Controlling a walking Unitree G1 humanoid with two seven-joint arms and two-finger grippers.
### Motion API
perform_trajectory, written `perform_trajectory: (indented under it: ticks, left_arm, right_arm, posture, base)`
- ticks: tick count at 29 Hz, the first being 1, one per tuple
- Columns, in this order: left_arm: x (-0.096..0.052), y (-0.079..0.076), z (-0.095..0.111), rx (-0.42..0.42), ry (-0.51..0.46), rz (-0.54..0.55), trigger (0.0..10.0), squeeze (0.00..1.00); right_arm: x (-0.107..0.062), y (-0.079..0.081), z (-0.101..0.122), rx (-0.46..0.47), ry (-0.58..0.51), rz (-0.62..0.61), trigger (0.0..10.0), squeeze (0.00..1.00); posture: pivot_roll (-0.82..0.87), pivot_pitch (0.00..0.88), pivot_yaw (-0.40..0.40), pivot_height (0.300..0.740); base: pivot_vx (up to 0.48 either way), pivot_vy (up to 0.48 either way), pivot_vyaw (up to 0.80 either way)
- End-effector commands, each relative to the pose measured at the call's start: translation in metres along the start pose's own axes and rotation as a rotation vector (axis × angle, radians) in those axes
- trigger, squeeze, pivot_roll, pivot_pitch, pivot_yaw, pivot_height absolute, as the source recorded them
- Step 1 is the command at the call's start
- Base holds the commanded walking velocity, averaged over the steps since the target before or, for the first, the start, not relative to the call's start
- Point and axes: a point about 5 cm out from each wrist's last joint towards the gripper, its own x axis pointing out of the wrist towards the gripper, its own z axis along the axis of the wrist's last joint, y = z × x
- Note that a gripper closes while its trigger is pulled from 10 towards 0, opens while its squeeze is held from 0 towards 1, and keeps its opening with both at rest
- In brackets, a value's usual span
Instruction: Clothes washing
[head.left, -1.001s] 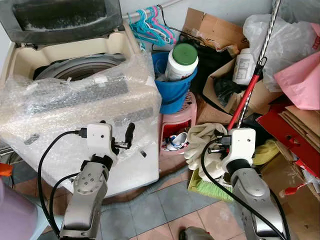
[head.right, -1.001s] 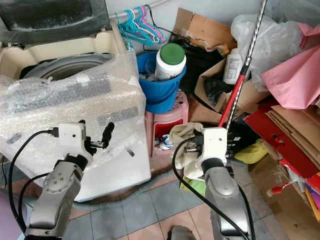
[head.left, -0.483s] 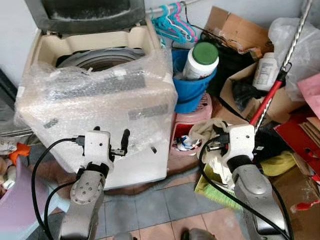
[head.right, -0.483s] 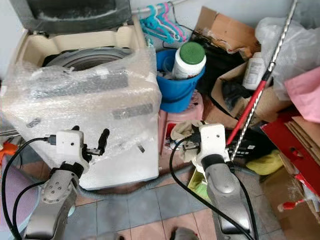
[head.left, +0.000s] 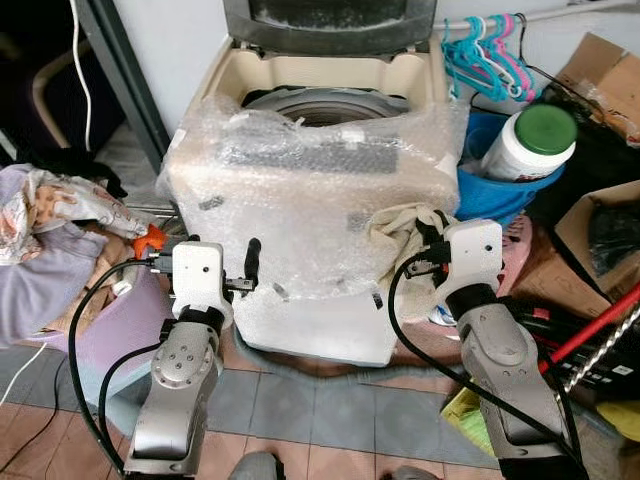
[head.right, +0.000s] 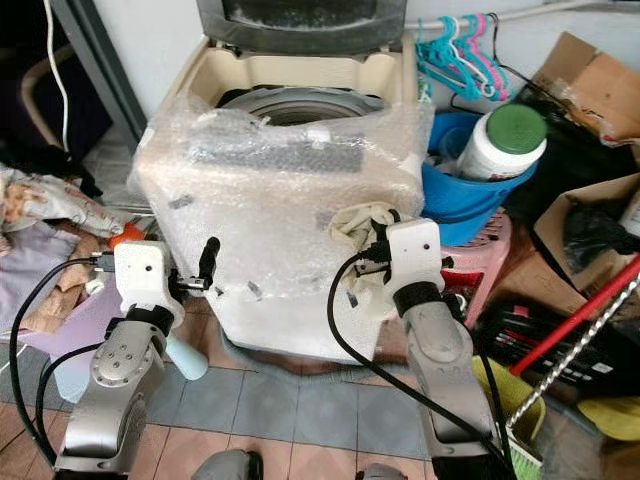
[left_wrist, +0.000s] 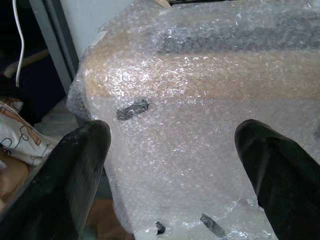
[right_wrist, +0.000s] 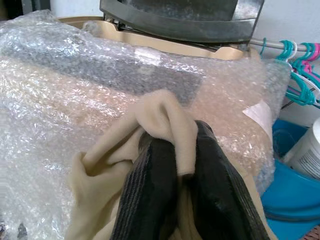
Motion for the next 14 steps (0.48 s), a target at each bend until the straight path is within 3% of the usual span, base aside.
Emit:
perform_trajectory:
  ticks: [1, 4, 7, 11, 13, 14]
  left_arm:
    - [0.001, 0.005, -0.001, 0.029, 0.011, 0.016, 10.0, 0.0]
    - [0.002, 0.004, 0.0, 0.03, 0.015, 0.008, 10.0, 0.0]
    - [0.002, 0.003, 0.0, 0.024, 0.01, -0.001, 10.0, 0.0]
    - [0.002, 0.0, 0.004, 0.038, -0.02, -0.029, 10.0, 0.0]
    - [0.003, -0.001, 0.005, 0.037, -0.028, -0.029, 10.0, 0.0]
    - [0.003, -0.002, 0.006, 0.023, -0.023, -0.032, 10.0, 0.0]
  right_arm:
    - [0.003, 0.003, 0.002, 0.016, -0.019, 0.002, 10.0, 0.0]
    - [0.002, -0.002, -0.006, 0.083, 0.04, -0.038, 10.0, 0.0]
    - [0.002, -0.004, -0.009, 0.09, 0.066, -0.051, 10.0, 0.0]
    - [0.001, -0.005, -0.014, 0.066, 0.097, -0.05, 10.0, 0.0]
    - [0.002, -0.005, -0.012, -0.014, 0.089, -0.057, 10.0, 0.0]
    - [0.004, -0.002, -0.011, 0.017, 0.073, -0.05, 10.0, 0.0]
  posture:
    - [-0.07, 0.0, 0.046, 0.74]
    - [-0.07, 0.0, 0.049, 0.74]
    - [-0.07, 0.0, 0.05, 0.74]
    - [-0.08, 0.0, 0.053, 0.74]
    - [-0.08, 0.0, 0.053, 0.74]
    - [-0.08, 0.0, 0.052, 0.74]
  base:
    - [0.0, 0.48, 0.65]
    - [0.0, 0.48, 0.0]
    - [0.0, 0.48, 0.0]
    - [0.0, 0.0, 0.0]
    - [0.0, 0.0, 0.0]
    - [0.0, 0.0, 0.0]
